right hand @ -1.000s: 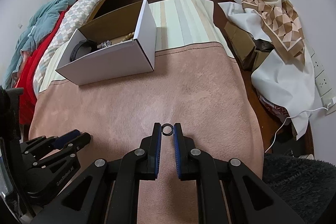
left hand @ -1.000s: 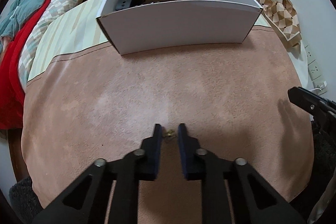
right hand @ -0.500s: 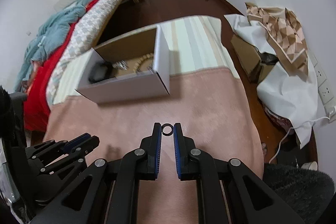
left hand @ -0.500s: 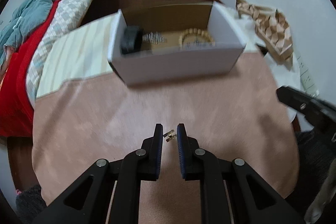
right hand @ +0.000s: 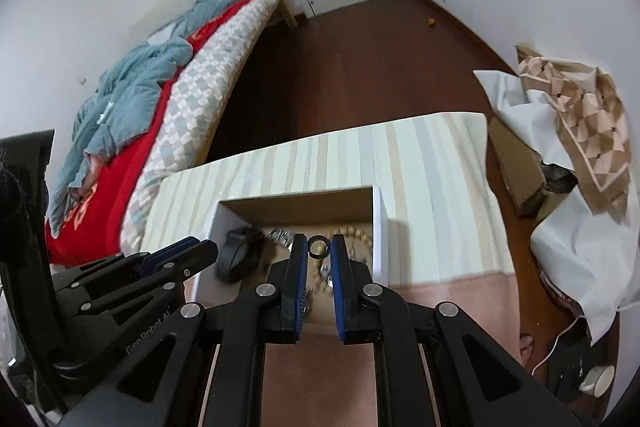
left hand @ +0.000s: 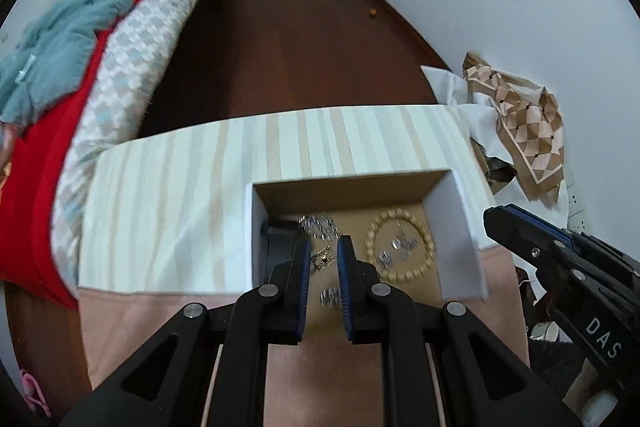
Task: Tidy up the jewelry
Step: 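Carry the earring and ring into the white box and release both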
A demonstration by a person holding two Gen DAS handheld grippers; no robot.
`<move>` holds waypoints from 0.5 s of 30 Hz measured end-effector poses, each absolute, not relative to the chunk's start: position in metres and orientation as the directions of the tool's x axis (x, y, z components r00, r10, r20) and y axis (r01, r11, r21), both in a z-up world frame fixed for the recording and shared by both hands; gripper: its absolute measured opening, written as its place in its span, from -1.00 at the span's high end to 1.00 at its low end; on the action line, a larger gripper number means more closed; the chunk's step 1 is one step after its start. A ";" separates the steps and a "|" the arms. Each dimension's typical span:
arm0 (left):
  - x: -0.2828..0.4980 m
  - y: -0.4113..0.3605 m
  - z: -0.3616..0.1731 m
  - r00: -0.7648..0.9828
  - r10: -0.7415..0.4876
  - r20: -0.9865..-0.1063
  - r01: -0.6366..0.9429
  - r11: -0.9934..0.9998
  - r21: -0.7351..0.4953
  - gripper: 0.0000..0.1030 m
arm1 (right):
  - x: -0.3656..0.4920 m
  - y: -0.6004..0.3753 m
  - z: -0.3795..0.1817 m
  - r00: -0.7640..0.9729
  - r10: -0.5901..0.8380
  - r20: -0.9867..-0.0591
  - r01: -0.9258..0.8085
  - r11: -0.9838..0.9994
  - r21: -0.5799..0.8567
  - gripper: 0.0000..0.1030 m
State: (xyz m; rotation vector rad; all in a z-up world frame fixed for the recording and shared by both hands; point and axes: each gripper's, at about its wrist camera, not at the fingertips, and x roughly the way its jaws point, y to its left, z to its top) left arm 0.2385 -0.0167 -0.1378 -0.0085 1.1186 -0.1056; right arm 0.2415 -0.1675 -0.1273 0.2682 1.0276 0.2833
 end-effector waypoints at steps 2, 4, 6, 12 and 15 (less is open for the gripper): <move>0.253 -0.015 -0.147 0.400 -0.119 -0.909 0.086 0.992 -0.092 0.78 | 0.259 -0.165 -0.138 0.449 0.370 -0.813 -0.100 0.925 0.366 0.76; 0.266 -0.011 -0.155 0.369 -0.148 -0.917 0.071 0.989 -0.131 0.77 | 0.269 -0.164 -0.146 0.421 0.387 -0.820 -0.091 0.918 0.386 0.76; 0.271 -0.010 -0.158 0.354 -0.163 -0.921 0.063 0.987 -0.151 0.75 | 0.276 -0.164 -0.151 0.404 0.394 -0.826 -0.079 0.914 0.397 0.75; 0.278 0.000 -0.154 0.350 -0.186 -0.918 0.017 0.981 -0.192 0.52 | 0.277 -0.175 -0.157 0.398 0.399 -0.826 -0.031 0.906 0.422 0.35; 0.274 0.008 -0.144 0.387 -0.159 -0.908 -0.003 0.985 -0.174 -0.20 | 0.272 -0.181 -0.152 0.408 0.380 -0.830 -0.016 0.912 0.409 0.32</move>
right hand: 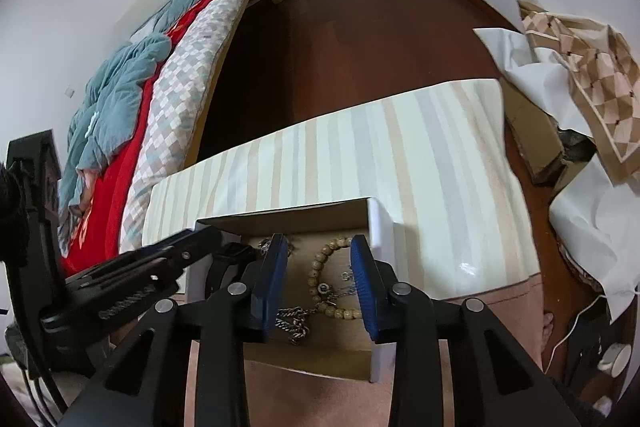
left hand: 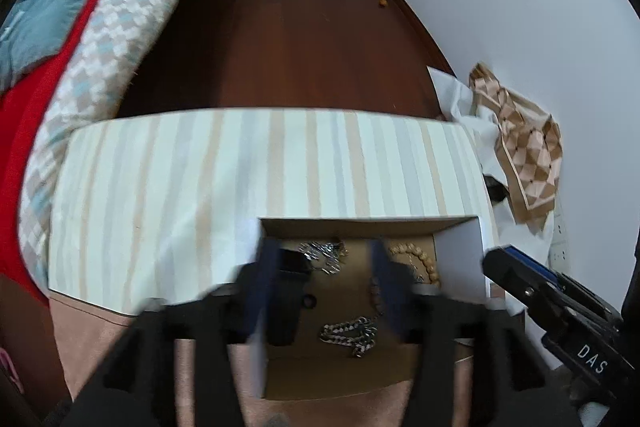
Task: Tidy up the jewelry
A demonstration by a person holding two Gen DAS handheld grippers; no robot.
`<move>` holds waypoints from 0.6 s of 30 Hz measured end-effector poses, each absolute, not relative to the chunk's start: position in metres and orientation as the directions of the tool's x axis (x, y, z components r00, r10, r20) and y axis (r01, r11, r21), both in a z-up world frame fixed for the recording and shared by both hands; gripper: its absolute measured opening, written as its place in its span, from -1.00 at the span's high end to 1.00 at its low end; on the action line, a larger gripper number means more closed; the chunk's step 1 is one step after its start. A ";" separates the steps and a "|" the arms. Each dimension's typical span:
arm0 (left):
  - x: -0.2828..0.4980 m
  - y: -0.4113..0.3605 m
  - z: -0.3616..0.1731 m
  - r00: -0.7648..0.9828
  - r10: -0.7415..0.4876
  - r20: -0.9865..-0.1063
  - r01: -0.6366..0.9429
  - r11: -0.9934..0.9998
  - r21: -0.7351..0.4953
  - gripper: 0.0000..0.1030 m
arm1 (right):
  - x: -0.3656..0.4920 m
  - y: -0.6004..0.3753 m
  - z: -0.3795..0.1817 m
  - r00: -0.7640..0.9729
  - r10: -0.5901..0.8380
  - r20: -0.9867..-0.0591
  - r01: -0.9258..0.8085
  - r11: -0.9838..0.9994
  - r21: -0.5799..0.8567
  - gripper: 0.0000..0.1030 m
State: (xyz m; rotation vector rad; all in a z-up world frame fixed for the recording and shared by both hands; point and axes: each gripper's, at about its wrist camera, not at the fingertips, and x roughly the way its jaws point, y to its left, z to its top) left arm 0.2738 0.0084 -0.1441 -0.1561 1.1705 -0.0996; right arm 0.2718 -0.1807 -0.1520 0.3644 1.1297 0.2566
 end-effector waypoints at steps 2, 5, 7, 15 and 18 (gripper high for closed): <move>0.271 0.014 -0.138 0.407 -0.143 -0.902 -0.015 0.986 -0.163 -0.27 | 0.266 -0.182 -0.147 0.417 0.319 -0.851 -0.007 0.937 0.348 0.23; 0.266 0.024 -0.134 0.414 -0.096 -0.905 -0.037 0.992 -0.123 -0.53 | 0.259 -0.181 -0.143 0.417 0.254 -0.873 0.001 0.960 0.280 -0.24; 0.258 0.033 -0.131 0.419 -0.047 -0.907 -0.061 0.995 -0.080 -0.69 | 0.252 -0.177 -0.141 0.416 0.173 -0.893 0.006 0.981 0.193 -0.42; 0.226 0.043 -0.132 0.409 0.085 -0.909 -0.101 0.994 0.048 -0.90 | 0.233 -0.163 -0.148 0.376 0.030 -0.926 -0.008 1.000 0.029 -0.98; 0.214 0.040 -0.131 0.409 0.106 -0.907 -0.104 0.992 0.069 -0.91 | 0.224 -0.159 -0.144 0.378 0.016 -0.926 -0.011 1.000 0.013 -1.00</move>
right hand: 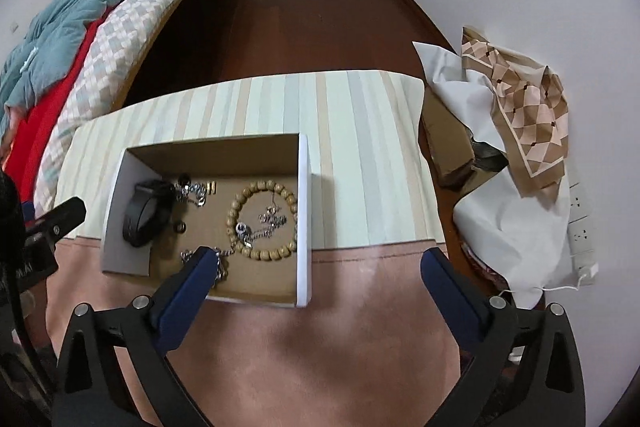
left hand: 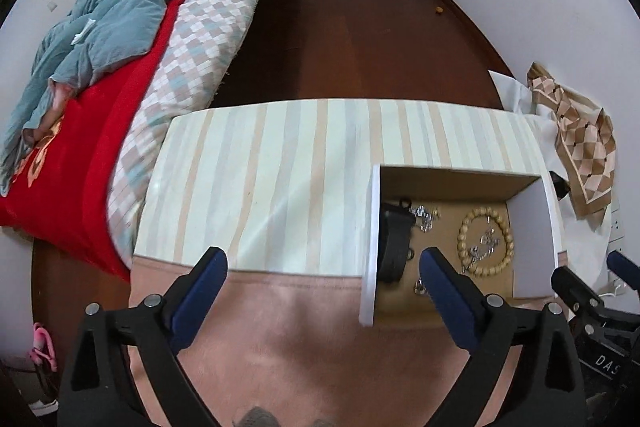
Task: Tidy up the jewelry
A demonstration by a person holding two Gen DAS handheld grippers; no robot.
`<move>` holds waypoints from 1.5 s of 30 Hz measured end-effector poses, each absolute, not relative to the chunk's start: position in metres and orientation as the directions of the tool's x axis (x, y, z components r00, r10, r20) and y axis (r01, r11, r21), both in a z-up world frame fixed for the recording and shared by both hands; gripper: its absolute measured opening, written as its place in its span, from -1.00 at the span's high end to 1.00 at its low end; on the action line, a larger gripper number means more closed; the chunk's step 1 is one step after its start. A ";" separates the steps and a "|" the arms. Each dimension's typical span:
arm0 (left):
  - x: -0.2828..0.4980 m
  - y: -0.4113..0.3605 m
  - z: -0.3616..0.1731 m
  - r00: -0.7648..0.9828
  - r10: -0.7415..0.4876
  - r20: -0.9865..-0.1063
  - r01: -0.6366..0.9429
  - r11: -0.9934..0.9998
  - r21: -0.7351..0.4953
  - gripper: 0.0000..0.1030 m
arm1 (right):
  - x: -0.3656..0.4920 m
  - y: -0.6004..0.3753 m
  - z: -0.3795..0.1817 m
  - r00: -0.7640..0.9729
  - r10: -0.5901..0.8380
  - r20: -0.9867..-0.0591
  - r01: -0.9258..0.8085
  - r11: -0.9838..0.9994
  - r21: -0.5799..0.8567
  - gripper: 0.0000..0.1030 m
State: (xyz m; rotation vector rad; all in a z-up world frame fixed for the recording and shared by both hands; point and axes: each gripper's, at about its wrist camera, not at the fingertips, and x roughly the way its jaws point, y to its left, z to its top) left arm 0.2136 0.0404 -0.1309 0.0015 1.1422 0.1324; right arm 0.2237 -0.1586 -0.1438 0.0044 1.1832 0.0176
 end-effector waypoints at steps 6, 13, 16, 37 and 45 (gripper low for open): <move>0.191 0.034 -0.114 0.423 0.107 -0.900 -0.108 0.992 0.067 -0.92 | 0.203 -0.159 -0.113 0.410 0.007 -0.912 -0.016 1.000 0.000 -1.00; 0.153 0.030 -0.069 0.486 0.108 -0.867 -0.121 0.991 0.056 -0.92 | 0.163 -0.165 -0.059 0.477 -0.003 -0.879 -0.001 1.000 -0.004 -1.00; 0.131 0.030 -0.046 0.514 0.098 -0.852 -0.120 0.992 0.042 -0.92 | 0.143 -0.166 -0.037 0.504 0.003 -0.864 0.002 1.000 0.005 -1.00; 0.013 0.032 0.077 0.661 0.044 -0.749 -0.095 0.995 -0.025 -0.92 | 0.004 -0.157 0.113 0.711 0.035 -0.702 -0.038 0.999 0.011 -1.00; -0.002 0.033 0.089 0.676 0.034 -0.736 -0.089 0.995 -0.036 -0.92 | -0.012 -0.157 0.129 0.724 0.035 -0.689 -0.042 0.999 0.007 -1.00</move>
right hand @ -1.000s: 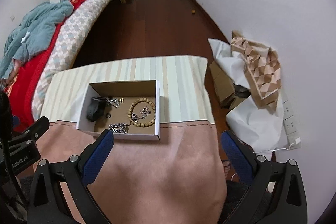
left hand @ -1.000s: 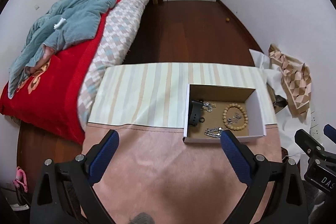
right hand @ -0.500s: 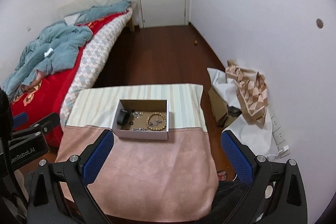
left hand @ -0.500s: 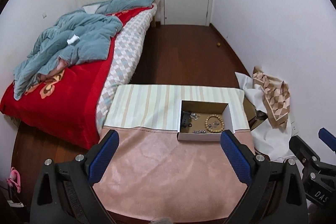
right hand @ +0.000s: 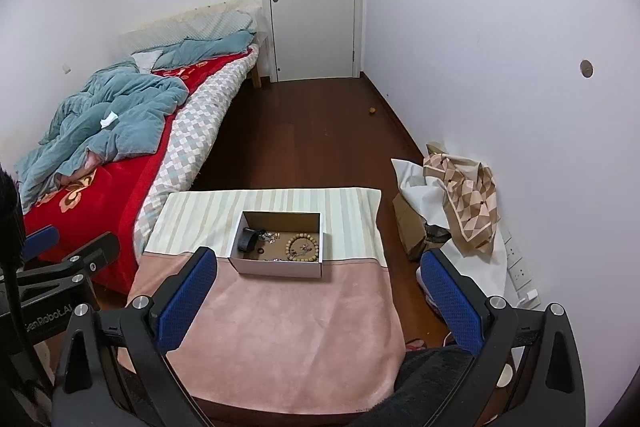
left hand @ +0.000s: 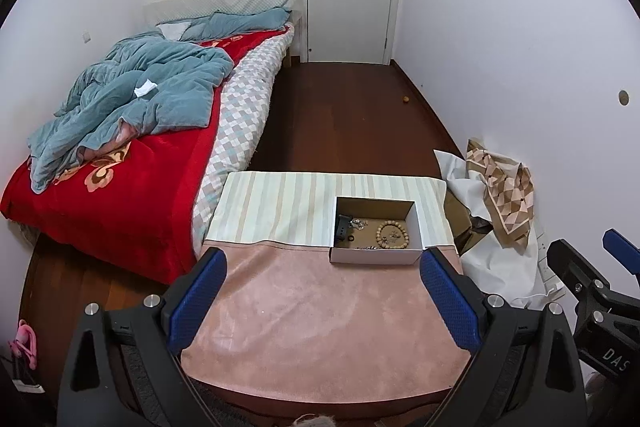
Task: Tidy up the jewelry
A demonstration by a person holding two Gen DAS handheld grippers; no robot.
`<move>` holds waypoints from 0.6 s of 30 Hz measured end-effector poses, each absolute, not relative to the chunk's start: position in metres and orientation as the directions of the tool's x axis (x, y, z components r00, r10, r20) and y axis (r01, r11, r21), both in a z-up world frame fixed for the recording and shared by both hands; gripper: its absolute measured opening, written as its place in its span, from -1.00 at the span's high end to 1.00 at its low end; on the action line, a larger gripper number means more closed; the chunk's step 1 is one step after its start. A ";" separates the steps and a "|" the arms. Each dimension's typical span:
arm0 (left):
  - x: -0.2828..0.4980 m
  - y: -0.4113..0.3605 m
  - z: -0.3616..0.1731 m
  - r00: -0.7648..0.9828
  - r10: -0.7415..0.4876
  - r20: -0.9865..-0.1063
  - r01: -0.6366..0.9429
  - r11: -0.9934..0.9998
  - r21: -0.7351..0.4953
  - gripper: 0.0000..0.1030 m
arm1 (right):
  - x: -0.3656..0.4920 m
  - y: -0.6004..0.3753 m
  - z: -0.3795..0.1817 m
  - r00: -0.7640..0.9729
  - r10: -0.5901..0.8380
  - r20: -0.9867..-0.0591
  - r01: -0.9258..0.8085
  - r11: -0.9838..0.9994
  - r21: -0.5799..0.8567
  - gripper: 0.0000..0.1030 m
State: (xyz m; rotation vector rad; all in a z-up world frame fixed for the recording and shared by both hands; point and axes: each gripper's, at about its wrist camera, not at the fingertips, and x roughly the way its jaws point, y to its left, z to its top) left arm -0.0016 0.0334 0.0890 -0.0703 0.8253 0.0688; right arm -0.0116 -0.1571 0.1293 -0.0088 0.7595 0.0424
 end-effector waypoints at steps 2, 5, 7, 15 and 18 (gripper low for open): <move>-0.002 0.034 0.089 0.675 0.034 -0.737 -0.088 0.996 -0.035 -0.92 | -0.013 -0.157 0.130 0.724 0.038 -0.689 -0.041 0.999 0.012 -1.00; -0.004 0.033 0.089 0.672 0.034 -0.740 -0.087 0.996 -0.033 -0.92 | -0.011 -0.158 0.129 0.723 0.028 -0.691 -0.033 0.999 0.005 -1.00; -0.003 0.032 0.088 0.669 0.034 -0.742 -0.088 0.996 -0.034 -0.92 | -0.007 -0.160 0.126 0.719 0.022 -0.695 -0.028 1.000 0.002 -1.00; 0.018 0.028 0.078 0.663 0.064 -0.746 -0.111 0.994 -0.014 -1.00 | 0.023 -0.161 0.107 0.695 0.005 -0.719 -0.010 1.000 -0.003 -1.00; 0.032 0.027 0.072 0.653 0.075 -0.753 -0.120 0.993 -0.005 -1.00 | 0.037 -0.161 0.099 0.684 0.002 -0.730 -0.009 1.000 -0.006 -1.00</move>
